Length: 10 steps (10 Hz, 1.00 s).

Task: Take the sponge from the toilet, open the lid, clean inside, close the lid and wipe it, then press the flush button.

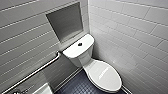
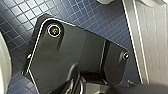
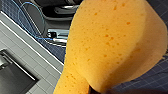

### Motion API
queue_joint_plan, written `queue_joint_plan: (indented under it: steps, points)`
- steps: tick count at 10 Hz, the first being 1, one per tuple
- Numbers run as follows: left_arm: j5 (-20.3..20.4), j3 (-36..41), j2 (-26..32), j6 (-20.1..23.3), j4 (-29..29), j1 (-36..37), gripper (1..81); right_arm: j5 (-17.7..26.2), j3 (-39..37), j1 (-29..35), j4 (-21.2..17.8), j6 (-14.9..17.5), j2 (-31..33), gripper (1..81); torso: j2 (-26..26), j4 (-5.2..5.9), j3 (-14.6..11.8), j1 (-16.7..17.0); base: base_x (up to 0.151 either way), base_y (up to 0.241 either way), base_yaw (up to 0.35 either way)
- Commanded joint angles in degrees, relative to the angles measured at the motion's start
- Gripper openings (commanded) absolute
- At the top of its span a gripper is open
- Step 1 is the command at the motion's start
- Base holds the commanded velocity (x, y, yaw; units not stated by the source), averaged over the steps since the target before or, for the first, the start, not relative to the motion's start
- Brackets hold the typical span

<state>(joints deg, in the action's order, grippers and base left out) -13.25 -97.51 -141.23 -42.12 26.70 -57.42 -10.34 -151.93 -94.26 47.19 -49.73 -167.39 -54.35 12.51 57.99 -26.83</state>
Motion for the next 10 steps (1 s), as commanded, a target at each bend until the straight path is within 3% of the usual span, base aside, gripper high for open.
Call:
queue_joint_plan:
  steps: [1, 2, 3, 4, 7, 10]
  points:
    - [-2.30, 0.31, 1.12, 0.11, 14.67, -7.73, 81.1, 7.96, 0.58, -1.16, -22.38, 24.57, -0.70, 1.0, 0.00, 0.02, 0.00, 0.00, 0.000, 0.000, 0.000]
    - [-2.57, -0.57, 0.59, 0.19, 16.70, -10.28, 81.1, 7.97, 2.77, -0.63, -34.17, 36.53, 0.35, 1.0, 0.00, 0.00, 0.00, 0.02, 0.000, 0.000, 0.000]
    - [-2.57, -1.96, -0.02, 0.28, 18.45, -12.82, 81.1, 7.88, 5.12, -0.19, -41.90, 42.63, 1.83, 1.0, 0.00, 0.00, 0.00, 0.02, 0.000, 0.000, 0.000]
    - [-2.13, -5.72, -2.03, 0.45, 22.49, -16.87, 81.1, 7.79, 9.78, 0.51, -46.13, 44.63, 4.99, 1.0, 0.00, 0.00, -0.02, 0.02, 0.000, 0.000, 0.000]
    - [-1.69, -14.27, -7.93, 2.21, 28.76, -23.66, 81.1, 7.28, 26.75, 4.38, -46.66, 44.45, 15.72, 1.0, -0.02, 0.00, -0.06, 0.05, 0.000, 0.000, 0.000]
    - [-1.69, -21.31, -12.76, 3.53, 29.38, -25.95, 81.1, -1.33, 37.75, 5.61, -47.36, 43.15, 24.07, 1.0, -0.02, 0.00, -0.09, 0.09, 0.000, 0.000, 0.000]
